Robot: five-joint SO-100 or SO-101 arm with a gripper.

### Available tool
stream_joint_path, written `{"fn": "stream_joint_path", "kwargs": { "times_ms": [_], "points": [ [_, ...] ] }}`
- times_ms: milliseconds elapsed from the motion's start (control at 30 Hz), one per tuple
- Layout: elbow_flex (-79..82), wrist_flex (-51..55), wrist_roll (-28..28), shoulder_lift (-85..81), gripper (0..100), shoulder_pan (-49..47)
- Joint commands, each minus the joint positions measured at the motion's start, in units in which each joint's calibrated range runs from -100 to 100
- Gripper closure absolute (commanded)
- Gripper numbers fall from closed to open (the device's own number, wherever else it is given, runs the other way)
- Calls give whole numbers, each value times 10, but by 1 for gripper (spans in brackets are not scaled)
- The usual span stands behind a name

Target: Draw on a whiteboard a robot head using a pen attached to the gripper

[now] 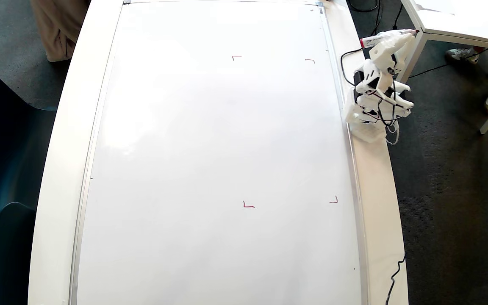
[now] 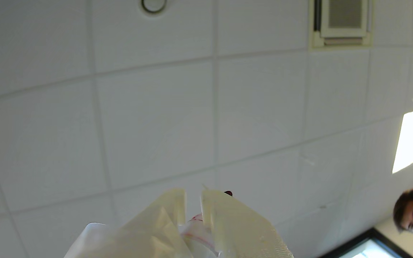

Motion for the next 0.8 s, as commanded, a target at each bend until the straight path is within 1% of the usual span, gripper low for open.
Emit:
{"fn": "stream_joint_path", "kwargs": {
  "times_ms": [0, 767],
  "points": [
    [4, -8, 0, 1, 99, 1],
    [-4, -8, -1, 7, 99, 2]
  ]
}}
